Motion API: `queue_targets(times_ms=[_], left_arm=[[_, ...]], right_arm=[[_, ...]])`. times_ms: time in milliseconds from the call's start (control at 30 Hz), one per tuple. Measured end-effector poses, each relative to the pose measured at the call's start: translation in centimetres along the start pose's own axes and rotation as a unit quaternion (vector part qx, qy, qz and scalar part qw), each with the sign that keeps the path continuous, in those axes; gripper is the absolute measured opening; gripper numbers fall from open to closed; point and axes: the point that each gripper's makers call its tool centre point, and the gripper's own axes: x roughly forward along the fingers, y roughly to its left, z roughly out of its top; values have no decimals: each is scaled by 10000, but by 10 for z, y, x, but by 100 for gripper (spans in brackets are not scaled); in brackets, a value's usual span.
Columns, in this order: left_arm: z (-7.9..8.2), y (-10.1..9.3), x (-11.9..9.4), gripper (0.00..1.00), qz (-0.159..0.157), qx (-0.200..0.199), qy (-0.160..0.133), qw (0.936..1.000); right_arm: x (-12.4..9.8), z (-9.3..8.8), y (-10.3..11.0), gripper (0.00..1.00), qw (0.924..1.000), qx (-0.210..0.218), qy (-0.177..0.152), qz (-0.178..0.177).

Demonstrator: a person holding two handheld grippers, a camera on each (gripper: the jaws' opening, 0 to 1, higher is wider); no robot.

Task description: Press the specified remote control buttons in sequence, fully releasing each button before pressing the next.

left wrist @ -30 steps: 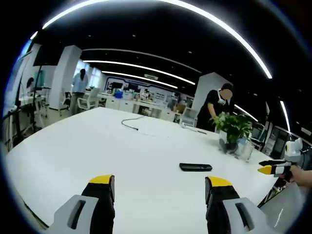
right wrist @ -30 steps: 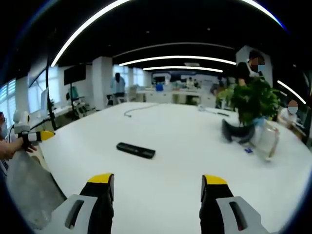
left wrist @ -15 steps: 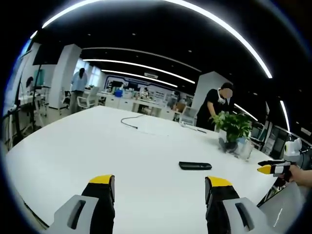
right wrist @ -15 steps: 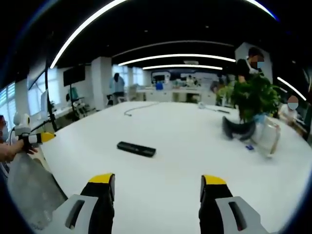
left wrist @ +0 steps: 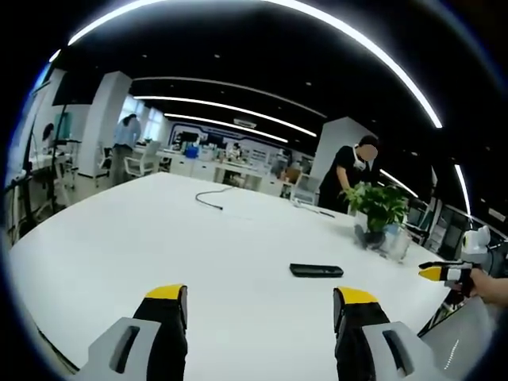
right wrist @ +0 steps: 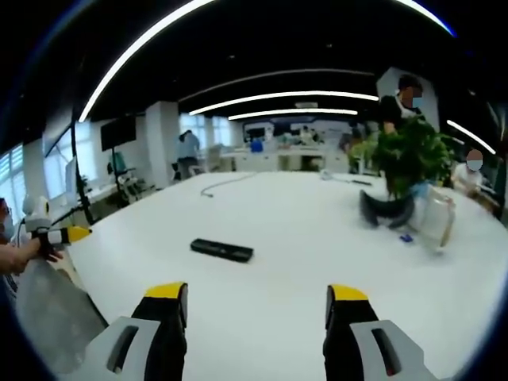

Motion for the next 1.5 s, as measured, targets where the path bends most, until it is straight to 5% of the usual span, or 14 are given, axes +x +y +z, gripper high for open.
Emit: queue_targets(times_ms=[433,833,1033,1500], left_arm=[[-3,0,2,81,9,-97,47,9999],[-6,3,4,80,144,-2,187,9997],[-11,2,4,79,171,32,329,9993],[-31,-22,11,77,-440,41,906,9949]], right_arm=[[2,0,-7,70,9988,455,-129,91],[9,1,3,70,9990,203,-51,393],[11,-4,-2,67,9985,402,48,376],[10,-12,-18,64,9982,561,220,75]])
